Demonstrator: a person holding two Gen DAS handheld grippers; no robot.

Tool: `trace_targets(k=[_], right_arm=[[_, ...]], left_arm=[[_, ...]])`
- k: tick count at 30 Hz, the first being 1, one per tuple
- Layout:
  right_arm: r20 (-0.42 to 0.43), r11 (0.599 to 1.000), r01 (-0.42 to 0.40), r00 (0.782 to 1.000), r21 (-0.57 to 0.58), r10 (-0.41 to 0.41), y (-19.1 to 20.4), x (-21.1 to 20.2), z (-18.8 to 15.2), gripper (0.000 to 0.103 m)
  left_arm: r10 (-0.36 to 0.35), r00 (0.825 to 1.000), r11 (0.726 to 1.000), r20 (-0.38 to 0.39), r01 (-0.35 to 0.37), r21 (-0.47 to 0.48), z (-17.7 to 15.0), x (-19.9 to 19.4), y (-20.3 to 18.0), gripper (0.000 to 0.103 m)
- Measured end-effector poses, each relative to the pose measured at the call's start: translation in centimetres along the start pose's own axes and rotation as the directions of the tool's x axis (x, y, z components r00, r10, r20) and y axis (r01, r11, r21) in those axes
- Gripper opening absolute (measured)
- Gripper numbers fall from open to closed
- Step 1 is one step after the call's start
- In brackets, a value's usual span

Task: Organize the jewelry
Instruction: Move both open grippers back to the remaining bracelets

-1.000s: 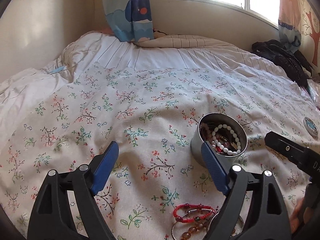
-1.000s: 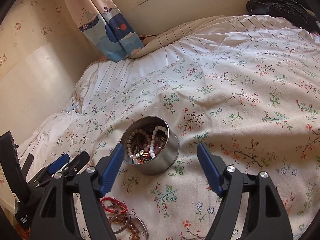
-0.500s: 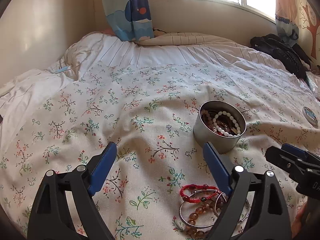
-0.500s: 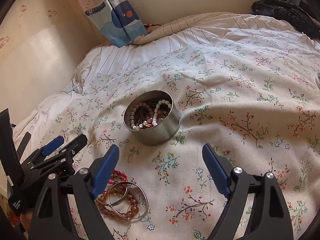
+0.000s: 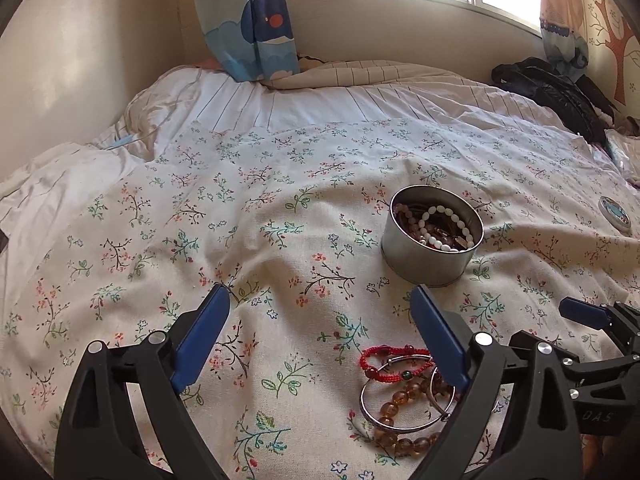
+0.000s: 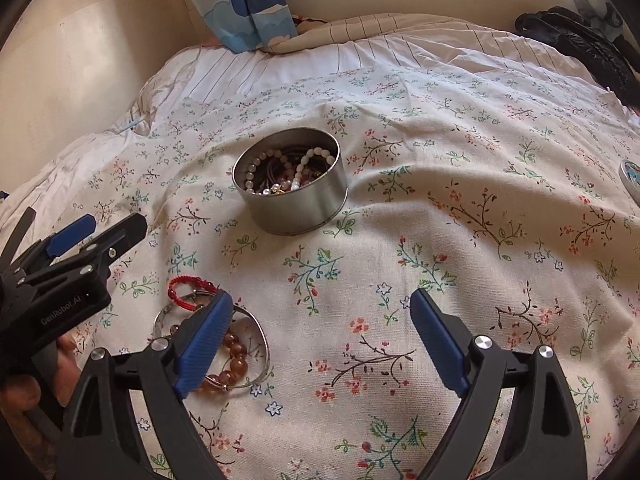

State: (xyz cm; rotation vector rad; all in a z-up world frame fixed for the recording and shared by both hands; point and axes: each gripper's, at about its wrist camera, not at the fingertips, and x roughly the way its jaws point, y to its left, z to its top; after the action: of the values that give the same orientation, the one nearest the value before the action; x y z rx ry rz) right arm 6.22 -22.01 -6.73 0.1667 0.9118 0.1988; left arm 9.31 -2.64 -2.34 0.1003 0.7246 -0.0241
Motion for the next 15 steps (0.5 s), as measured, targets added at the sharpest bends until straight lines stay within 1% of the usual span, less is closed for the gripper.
trace_targets(k=[6,8,10,12,14,15], right_arm=[[-0.055,0.997,0.049,0.997,-0.061,-0.052,0.8,1.4,-0.4,0.088],[-0.072,0.995,0.068,0.995,-0.079,-0.074,1.0,1.8,-0.5,0.088],[-0.085,0.993,0.069,0.993,-0.091,-0.077,1.1,2.2,-0.7,0.088],[-0.096,0.988,0.093,0.99,-0.122,-0.105,1.6,2.6,-0.8,0.089],[-0.108,0.974,0.159,0.978,-0.16,-0.177,1.9,3.4,-0.9,0.089],[-0.109,0.969,0.184,0.973,-0.165,-0.203,1.9,3.6,-0.8,0.091]], left_arm=[[-0.002,0.999,0.995,-0.045,-0.003,-0.103,-0.8,0.4,3.4,0.088],[-0.003,0.998,0.993,-0.055,-0.004,-0.118,-1.2,0.4,4.0,0.088],[-0.011,0.998,0.994,-0.06,0.004,-0.113,-1.5,0.3,4.2,0.088],[-0.012,0.998,0.997,-0.063,0.007,-0.082,-1.8,0.2,3.7,0.088],[-0.006,0.998,0.999,-0.066,0.003,-0.048,-2.0,0.1,3.2,0.088],[-0.007,0.998,0.999,-0.07,0.005,-0.032,-2.1,0.2,2.9,0.088]])
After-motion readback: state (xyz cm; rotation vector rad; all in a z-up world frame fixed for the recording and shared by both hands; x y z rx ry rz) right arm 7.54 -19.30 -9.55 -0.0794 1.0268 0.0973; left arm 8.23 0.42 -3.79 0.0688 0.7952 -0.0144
